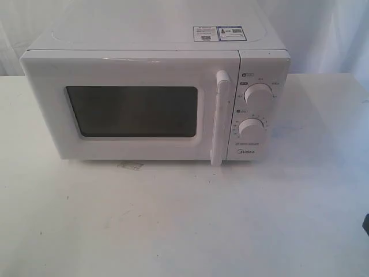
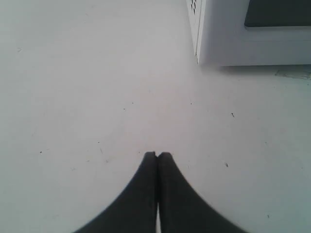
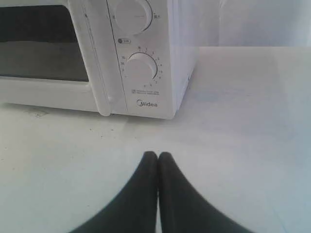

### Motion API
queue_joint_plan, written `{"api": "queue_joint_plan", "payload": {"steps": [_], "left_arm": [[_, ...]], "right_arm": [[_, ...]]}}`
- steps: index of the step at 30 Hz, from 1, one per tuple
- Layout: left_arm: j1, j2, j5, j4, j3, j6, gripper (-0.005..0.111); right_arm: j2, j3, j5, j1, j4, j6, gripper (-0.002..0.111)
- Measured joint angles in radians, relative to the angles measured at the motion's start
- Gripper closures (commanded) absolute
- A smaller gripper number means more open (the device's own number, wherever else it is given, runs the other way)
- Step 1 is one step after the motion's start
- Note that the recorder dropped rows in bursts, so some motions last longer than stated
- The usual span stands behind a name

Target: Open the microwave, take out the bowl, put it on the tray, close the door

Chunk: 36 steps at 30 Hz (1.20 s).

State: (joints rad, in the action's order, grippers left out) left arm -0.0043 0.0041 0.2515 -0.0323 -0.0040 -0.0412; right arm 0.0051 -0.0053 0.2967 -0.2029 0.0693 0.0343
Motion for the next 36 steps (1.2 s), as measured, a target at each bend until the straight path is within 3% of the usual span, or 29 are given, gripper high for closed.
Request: {"api": "queue_joint_plan", "payload": {"steps": [9,18,26,32,36], "left_arm": [[0.0,0.0,0.0,0.0,0.0,0.0,0.107],[0.0,0.0,0.0,0.0,0.0,0.0,0.107],[0.0,0.0,0.0,0.0,0.0,0.0,0.107],[0.0,0.0,0.0,0.0,0.0,0.0,0.107],[0.0,0.0,0.0,0.0,0.0,0.0,0.107]], "right_arm": [[0.0,0.0,-0.016,0.0,0.0,0.0,0.108],[0.0,0.002,-0.281,0.0,0.109,0.158,0.108],[0.035,-0.197,-0.133,-0.017,0.116,0.175,0.108],[0.258,-0.374,0.051,-0.047,0.122,0.172,0.108],[0.45,-0.458,0.134,-0.07,0.262,0.012,0.108]]}}
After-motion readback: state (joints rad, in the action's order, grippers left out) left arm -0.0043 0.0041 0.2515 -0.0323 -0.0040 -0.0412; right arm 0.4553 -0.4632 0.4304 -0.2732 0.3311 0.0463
